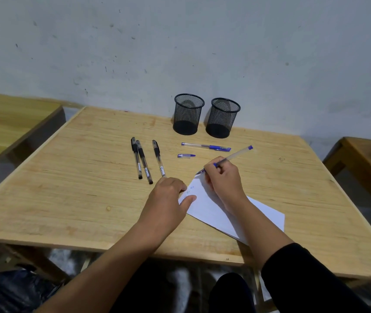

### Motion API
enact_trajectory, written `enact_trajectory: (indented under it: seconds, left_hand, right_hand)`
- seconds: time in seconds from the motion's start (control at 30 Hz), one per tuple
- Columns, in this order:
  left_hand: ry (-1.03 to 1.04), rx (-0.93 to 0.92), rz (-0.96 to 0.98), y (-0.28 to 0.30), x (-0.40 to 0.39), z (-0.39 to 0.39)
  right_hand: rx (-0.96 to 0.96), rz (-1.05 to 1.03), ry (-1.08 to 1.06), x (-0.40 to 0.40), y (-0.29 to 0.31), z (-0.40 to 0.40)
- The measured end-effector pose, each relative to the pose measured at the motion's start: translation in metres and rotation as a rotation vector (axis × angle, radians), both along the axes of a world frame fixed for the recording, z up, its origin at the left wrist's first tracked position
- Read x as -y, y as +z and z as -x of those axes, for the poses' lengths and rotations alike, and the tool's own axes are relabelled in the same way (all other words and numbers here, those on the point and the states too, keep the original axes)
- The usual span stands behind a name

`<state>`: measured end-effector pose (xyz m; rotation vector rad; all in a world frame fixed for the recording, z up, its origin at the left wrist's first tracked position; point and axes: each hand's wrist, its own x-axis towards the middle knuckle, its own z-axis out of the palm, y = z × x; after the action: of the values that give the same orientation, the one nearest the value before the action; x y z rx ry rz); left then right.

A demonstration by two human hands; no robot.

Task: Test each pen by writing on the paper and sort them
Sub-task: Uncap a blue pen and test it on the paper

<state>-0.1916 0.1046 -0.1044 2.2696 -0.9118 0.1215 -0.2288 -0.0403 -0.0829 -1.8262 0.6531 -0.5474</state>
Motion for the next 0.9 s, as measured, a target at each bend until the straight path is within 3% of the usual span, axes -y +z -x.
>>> enact_trajectory:
  seconds: [0.17, 0.3, 0.5, 0.9]
  left_hand:
    - [0.038, 0.001, 0.005, 0.021, 0.026, -0.030]
    - [0.044, -0.036, -0.090, 0.030, 0.048, -0.063]
    - [0.028, -0.060, -0.264, 0.025, 0.064, -0.085]
    - [0.038, -0.191, 0.127, 0.035, 0.058, -0.073]
  right_hand:
    - [0.109, -0.272, -0.084, 0.011, 0.018, 0.003]
    - [0.075, -0.381, -0.085, 0.020, 0.026, 0.004]
    - [0.053, -0.382, -0.082, 0.029, 0.032, 0.002]
    - [0.130, -0.346, -0.073, 0.026, 0.036, -0.012]
